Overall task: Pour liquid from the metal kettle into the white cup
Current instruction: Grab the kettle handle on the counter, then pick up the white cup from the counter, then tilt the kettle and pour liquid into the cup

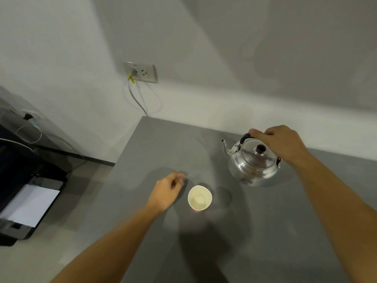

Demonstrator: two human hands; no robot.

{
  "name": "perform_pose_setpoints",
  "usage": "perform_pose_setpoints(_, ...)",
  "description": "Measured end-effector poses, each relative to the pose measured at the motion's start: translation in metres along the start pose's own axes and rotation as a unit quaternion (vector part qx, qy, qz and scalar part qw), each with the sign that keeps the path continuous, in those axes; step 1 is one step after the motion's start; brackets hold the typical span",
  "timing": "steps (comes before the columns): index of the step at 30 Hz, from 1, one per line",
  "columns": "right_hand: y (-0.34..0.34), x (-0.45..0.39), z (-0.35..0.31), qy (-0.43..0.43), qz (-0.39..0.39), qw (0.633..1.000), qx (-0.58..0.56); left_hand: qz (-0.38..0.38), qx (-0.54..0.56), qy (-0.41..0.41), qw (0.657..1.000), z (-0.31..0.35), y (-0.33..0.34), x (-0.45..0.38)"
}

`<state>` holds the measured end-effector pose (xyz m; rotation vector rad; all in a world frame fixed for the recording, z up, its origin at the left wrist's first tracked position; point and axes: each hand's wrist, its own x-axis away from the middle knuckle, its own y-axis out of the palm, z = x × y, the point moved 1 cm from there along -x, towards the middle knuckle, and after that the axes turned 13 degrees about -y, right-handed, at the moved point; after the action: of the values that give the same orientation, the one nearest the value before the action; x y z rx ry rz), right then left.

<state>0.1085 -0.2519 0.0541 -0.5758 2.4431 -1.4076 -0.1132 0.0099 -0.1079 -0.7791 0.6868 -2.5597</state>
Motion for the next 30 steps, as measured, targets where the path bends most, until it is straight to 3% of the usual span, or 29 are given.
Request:
perform_pose_setpoints(6, -0.01, 0.044, -0.017, -0.009, -0.015, 1.0, -0.019, -0.139, 0.036, 0.011, 0.99, -0.025, 0.018, 0.025)
perform_pose_setpoints(10, -0.01, 0.065, -0.024, -0.008, -0.041, 0.998, -0.046, -0.179, 0.023, 0.043, 0.983, -0.026, 0.033, 0.026)
perform_pose_setpoints(30, 0.016, 0.104, -0.051, -0.06, -0.057, 0.995, 0.046, -0.103, 0.05, 0.051, 0.992, -0.011, 0.057, 0.021)
